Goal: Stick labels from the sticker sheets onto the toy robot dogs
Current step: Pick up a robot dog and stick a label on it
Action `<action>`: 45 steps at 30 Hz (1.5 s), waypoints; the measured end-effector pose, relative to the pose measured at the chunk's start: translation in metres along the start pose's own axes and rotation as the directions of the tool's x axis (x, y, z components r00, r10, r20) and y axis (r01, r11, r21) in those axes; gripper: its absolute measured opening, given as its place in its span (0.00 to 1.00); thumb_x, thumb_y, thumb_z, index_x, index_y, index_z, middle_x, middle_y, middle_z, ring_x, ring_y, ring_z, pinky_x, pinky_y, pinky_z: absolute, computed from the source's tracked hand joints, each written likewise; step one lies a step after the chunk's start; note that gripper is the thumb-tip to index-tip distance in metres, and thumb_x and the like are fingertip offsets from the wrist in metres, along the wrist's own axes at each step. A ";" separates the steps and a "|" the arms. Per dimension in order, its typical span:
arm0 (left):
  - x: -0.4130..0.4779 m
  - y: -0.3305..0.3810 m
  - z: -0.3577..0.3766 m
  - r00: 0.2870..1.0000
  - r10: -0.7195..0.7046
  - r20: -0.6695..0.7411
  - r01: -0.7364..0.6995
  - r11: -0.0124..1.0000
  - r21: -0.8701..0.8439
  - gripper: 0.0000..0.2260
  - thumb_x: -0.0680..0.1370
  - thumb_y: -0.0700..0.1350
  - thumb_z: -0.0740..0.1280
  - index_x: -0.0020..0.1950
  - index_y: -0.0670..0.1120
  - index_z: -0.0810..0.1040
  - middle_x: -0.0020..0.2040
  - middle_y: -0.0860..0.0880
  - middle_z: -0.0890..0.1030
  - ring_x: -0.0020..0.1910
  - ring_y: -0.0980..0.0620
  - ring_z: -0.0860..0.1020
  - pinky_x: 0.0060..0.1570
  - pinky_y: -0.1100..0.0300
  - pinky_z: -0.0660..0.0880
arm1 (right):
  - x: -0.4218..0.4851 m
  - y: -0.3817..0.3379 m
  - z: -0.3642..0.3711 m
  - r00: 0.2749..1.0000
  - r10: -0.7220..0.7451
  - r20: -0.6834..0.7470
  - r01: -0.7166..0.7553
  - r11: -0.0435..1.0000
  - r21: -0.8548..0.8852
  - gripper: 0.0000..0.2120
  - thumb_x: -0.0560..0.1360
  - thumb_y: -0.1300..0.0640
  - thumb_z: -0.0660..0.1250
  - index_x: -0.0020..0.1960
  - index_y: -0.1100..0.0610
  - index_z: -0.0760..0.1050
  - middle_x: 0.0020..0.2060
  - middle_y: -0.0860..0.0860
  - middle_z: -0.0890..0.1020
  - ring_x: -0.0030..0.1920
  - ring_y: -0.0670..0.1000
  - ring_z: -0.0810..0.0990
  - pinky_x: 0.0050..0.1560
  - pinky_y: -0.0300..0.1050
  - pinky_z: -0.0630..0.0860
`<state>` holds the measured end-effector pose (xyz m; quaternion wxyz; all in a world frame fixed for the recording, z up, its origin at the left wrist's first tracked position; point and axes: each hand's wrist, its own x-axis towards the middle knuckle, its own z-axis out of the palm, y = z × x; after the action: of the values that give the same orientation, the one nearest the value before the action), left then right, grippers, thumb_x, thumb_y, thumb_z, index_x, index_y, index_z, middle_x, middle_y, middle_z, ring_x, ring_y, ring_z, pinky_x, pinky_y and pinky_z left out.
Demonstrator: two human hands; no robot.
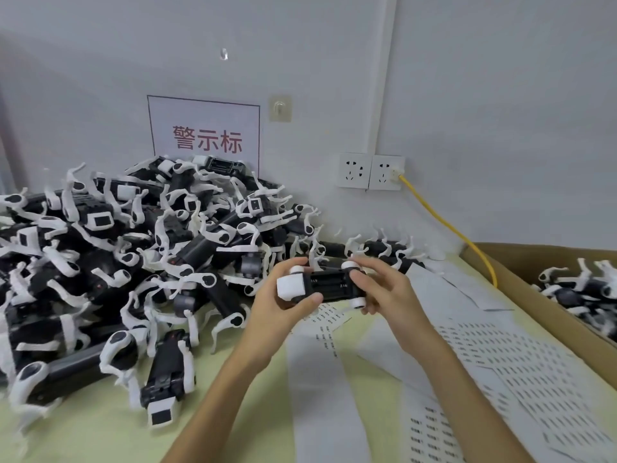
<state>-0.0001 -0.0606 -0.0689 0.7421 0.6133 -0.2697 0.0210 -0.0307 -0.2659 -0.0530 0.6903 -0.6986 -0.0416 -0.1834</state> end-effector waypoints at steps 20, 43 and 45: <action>-0.016 0.001 0.018 0.979 -0.010 0.202 -0.014 0.993 0.117 0.12 0.80 0.48 0.63 0.60 0.45 0.70 0.43 0.56 0.82 0.41 0.56 0.81 0.43 0.65 0.74 | -0.013 0.012 0.018 0.990 -0.113 0.085 0.129 0.966 -0.224 0.18 0.65 0.41 0.77 0.38 0.51 0.74 0.31 0.41 0.76 0.33 0.43 0.75 0.38 0.33 0.71; 0.001 -0.007 -0.001 0.935 -0.295 -0.197 0.236 0.932 -0.276 0.18 0.81 0.50 0.70 0.69 0.47 0.73 0.68 0.43 0.77 0.56 0.44 0.86 0.53 0.55 0.79 | -0.004 0.006 0.007 0.992 0.044 -0.121 -0.020 0.981 0.192 0.11 0.75 0.55 0.75 0.57 0.50 0.84 0.52 0.54 0.82 0.53 0.53 0.79 0.56 0.53 0.74; 0.000 -0.009 -0.002 0.915 -0.353 -0.196 0.306 0.923 -0.235 0.17 0.80 0.54 0.70 0.63 0.44 0.77 0.65 0.40 0.80 0.54 0.46 0.86 0.53 0.55 0.79 | -0.007 0.005 0.013 0.990 0.004 -0.143 0.022 0.984 0.176 0.15 0.72 0.53 0.77 0.58 0.50 0.83 0.52 0.52 0.82 0.53 0.51 0.79 0.55 0.49 0.75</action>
<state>0.0040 -0.0613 -0.0773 0.8190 0.5659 -0.0734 -0.0599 -0.0330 -0.2519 -0.0592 0.7502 -0.6192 -0.0113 -0.2317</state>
